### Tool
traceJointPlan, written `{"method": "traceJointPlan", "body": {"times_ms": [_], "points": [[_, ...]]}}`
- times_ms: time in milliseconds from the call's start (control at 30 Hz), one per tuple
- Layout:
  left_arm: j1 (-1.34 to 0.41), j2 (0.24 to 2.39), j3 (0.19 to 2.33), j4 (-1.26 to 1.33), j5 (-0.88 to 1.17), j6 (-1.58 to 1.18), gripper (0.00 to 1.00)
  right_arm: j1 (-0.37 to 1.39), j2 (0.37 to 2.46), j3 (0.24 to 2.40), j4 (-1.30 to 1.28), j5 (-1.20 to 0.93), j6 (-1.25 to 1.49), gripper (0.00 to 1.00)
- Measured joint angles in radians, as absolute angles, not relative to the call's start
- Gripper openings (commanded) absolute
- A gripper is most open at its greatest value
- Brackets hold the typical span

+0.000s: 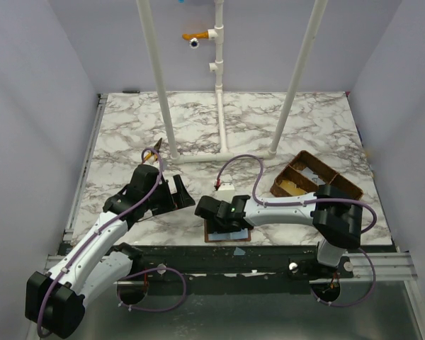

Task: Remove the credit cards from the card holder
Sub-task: Remove the credit card from the card holder.

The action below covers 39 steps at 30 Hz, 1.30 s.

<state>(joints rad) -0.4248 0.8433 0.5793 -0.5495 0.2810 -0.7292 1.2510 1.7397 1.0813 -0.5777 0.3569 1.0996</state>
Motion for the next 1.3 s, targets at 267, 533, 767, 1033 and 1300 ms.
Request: {"method": "traceJointPlan", "body": {"times_ms": [267,533,767,1033,1300], "points": [[-0.425,0.844,0.579,-0.549,0.282,-0.729,0.99,1.251,1.756,1.082,-0.588,0.367,1.108,0.41],[-0.425,0.844,0.568,-0.546,0.294,-0.729,0.98,1.251,1.756,1.083,-0.589,0.376,1.123,0.24],[-0.425,0.856,0.536,-0.515,0.330,-0.730,0.95,1.251,1.739,1.048,-0.559,0.378,1.134,0.06],[-0.426,0.892,0.495,-0.469,0.379,-0.739,0.66,1.234,1.642,0.895,-0.385,0.352,1.136,0.01],[-0.444,0.917,0.466,-0.424,0.395,-0.756,0.37,1.164,1.546,0.715,-0.148,0.226,1.145,0.01]]}}
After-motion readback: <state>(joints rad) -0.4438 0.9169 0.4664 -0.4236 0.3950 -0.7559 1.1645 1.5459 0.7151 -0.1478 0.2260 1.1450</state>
